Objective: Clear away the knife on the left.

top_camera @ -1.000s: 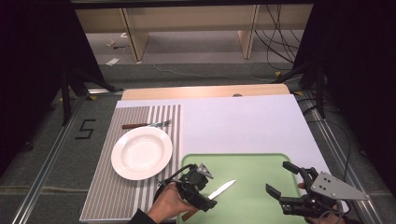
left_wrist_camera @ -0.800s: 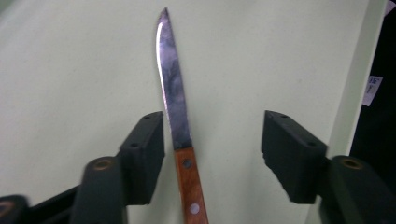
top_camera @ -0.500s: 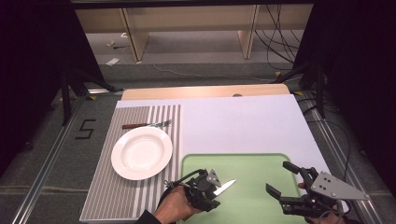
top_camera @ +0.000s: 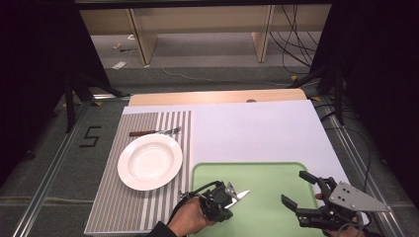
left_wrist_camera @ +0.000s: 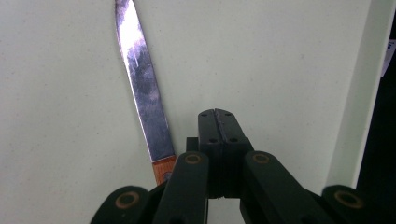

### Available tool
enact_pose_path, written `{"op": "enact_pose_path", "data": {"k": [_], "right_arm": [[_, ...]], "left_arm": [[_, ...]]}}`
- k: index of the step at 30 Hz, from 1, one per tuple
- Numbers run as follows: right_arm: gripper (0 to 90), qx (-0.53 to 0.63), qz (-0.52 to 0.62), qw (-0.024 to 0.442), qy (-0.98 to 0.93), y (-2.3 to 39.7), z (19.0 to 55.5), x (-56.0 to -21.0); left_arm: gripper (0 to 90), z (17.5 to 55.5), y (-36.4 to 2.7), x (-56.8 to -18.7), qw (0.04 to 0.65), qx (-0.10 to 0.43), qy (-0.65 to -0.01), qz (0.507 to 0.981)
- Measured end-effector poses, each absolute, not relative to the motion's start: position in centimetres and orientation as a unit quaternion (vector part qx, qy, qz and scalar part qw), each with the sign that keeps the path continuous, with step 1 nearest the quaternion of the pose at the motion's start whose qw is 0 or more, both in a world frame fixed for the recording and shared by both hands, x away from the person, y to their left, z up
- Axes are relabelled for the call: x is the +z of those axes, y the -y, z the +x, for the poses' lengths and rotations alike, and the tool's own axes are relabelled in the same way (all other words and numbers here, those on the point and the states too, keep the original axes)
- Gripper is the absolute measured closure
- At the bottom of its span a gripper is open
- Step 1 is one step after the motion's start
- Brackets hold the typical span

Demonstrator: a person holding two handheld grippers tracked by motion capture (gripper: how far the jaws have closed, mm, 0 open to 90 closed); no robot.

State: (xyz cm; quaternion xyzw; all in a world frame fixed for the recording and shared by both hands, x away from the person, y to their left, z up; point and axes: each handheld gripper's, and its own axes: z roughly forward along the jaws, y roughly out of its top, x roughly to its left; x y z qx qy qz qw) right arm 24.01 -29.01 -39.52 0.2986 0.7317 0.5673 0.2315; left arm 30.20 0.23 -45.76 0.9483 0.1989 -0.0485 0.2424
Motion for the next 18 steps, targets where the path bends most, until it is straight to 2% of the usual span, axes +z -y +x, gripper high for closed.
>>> {"op": "enact_pose_path", "data": {"k": [18], "right_arm": [[13.9,0.567,0.298,0.232,-0.732,28.96,24.00,-39.53]], "left_arm": [[89.8,30.99,-0.88,-46.04,0.235,-0.047,-0.224,0.945]]}}
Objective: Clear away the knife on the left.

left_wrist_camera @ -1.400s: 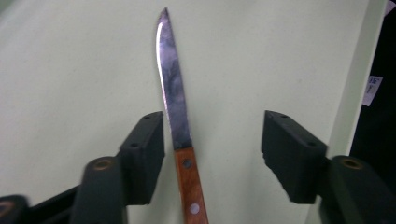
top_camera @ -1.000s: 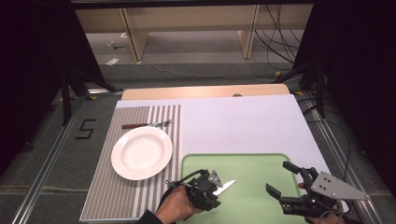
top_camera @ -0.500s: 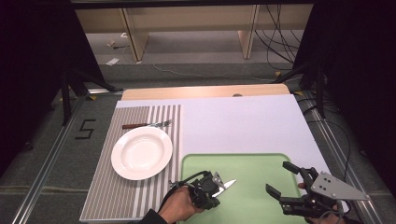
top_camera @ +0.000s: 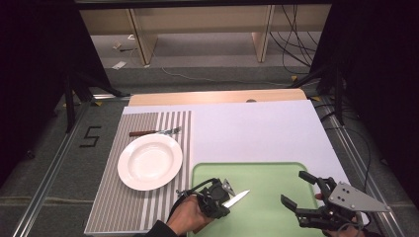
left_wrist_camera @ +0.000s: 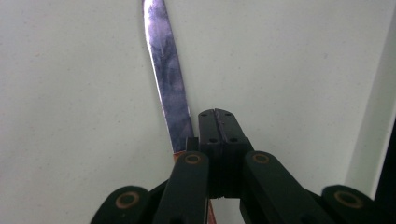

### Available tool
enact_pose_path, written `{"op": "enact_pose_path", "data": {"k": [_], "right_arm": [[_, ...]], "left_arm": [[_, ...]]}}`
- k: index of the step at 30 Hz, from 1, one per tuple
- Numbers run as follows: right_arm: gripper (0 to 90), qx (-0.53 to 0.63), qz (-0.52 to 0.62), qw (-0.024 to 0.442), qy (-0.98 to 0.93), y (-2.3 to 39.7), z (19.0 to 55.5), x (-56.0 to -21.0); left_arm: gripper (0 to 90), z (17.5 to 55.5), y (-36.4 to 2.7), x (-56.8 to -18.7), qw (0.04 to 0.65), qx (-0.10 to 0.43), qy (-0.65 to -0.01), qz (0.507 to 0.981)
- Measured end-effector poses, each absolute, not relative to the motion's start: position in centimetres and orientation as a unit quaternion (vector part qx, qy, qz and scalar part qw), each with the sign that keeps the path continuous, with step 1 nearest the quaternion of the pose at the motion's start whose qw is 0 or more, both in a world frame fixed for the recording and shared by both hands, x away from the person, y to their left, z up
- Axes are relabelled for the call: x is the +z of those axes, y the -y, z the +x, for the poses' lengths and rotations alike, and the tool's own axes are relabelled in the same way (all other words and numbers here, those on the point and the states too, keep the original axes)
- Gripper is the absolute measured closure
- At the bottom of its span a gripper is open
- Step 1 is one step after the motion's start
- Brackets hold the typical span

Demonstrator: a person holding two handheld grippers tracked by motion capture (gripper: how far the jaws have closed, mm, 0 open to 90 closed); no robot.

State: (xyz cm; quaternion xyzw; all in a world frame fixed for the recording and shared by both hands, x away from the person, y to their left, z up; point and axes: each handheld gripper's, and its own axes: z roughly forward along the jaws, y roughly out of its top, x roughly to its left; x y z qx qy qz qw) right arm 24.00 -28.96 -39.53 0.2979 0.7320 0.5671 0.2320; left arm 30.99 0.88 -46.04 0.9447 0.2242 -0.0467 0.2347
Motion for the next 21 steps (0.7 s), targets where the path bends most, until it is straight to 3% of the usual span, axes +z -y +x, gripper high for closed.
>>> {"op": "enact_pose_path", "data": {"k": [21], "right_arm": [[13.9,0.568,0.295,0.233,-0.732,28.9,23.9,-39.5]], "left_arm": [[89.7,32.1,-3.0,-46.1,0.213,-0.039,-0.263,0.940]]}}
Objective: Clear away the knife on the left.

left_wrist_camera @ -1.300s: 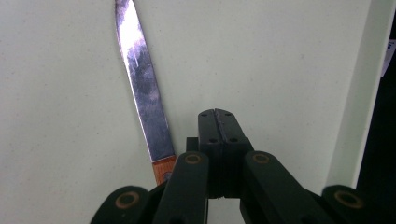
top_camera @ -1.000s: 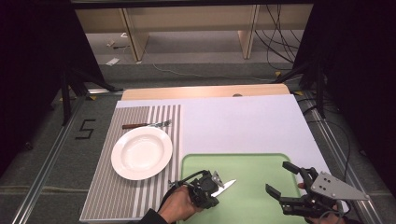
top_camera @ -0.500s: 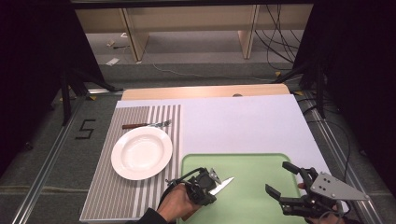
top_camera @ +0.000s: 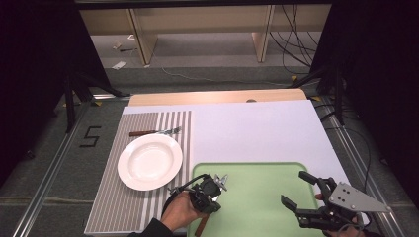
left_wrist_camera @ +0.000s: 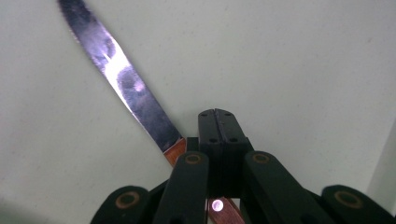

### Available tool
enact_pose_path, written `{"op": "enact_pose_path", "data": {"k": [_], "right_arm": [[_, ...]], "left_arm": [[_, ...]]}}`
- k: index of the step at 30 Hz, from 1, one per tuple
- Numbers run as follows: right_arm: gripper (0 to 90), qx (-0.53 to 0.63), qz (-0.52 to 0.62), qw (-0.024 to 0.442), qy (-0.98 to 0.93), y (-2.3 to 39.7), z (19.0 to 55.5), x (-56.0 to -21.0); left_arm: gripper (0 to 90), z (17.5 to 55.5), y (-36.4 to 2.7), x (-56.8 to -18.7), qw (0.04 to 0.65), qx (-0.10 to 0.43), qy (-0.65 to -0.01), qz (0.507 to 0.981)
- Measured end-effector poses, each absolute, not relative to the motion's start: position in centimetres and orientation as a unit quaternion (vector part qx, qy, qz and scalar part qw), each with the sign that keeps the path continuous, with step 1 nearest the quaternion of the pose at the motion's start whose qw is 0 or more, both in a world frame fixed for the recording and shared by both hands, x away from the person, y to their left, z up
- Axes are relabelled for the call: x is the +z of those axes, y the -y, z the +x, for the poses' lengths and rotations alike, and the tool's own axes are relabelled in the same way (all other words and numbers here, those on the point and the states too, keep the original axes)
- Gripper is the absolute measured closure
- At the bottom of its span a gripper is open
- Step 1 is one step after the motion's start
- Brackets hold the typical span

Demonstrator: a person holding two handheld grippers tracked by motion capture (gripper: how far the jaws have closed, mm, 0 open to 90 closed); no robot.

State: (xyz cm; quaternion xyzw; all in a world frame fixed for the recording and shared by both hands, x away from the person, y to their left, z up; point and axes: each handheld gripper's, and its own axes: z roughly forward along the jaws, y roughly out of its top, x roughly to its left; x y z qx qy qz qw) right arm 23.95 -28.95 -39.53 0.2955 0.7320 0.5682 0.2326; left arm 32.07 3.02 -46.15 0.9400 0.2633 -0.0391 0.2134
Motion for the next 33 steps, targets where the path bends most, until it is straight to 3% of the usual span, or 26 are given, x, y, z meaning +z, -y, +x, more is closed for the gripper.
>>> {"op": "enact_pose_path", "data": {"k": [33], "right_arm": [[13.9,0.567,0.293,0.232,-0.734,28.9,23.8,-39.5]], "left_arm": [[89.7,33.0,-5.4,-45.9,0.195,-0.035,-0.298,0.934]]}}
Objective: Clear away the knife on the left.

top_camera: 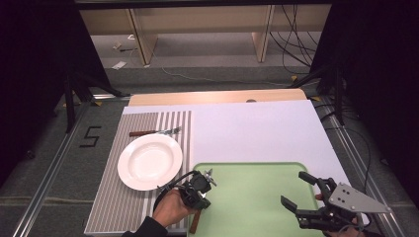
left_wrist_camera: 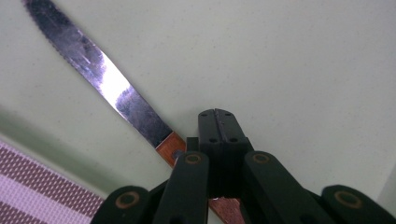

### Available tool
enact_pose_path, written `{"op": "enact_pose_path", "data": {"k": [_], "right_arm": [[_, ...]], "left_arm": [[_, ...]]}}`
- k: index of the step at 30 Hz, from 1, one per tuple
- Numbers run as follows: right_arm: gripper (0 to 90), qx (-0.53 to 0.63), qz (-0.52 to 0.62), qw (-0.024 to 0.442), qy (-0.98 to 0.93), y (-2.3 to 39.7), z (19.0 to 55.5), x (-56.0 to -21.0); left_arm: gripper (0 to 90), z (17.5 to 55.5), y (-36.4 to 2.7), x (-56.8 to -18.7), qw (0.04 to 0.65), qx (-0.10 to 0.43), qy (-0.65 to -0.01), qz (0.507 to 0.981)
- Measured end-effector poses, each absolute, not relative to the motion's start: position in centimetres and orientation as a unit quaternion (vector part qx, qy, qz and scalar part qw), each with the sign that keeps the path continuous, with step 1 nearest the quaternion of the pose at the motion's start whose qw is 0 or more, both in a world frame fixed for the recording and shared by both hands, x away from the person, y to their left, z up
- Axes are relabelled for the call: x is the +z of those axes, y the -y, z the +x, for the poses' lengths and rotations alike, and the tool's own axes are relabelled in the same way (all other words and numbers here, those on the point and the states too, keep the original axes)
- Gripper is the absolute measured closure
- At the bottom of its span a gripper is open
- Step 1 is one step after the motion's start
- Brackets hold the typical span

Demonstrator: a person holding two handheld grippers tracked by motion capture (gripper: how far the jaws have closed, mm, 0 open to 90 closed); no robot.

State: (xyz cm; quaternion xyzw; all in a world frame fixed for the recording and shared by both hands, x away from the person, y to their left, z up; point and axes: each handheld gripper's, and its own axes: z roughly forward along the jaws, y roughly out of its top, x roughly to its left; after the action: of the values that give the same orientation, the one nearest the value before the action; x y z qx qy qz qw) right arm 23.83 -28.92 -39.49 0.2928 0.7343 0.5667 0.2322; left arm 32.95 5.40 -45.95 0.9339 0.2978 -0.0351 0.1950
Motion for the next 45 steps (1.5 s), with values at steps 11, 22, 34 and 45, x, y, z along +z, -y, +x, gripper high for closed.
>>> {"op": "enact_pose_path", "data": {"k": [11,22,34,45], "right_arm": [[13.9,0.567,0.293,0.232,-0.734,28.9,23.8,-39.5],[13.9,0.566,0.292,0.232,-0.735,28.9,23.8,-39.5],[13.9,0.566,0.292,0.232,-0.735,28.9,23.8,-39.5],[13.9,0.566,0.292,0.233,-0.735,28.9,23.8,-39.5]], "left_arm": [[89.7,33.1,-6.1,-46.0,0.187,-0.037,-0.308,0.932],[89.7,33.2,-6.7,-46.0,0.180,-0.040,-0.314,0.931],[82.2,33.3,-7.0,-45.8,0.196,-0.050,-0.314,0.928],[36.0,32.9,-7.1,-44.9,0.271,-0.049,-0.305,0.912]]}}
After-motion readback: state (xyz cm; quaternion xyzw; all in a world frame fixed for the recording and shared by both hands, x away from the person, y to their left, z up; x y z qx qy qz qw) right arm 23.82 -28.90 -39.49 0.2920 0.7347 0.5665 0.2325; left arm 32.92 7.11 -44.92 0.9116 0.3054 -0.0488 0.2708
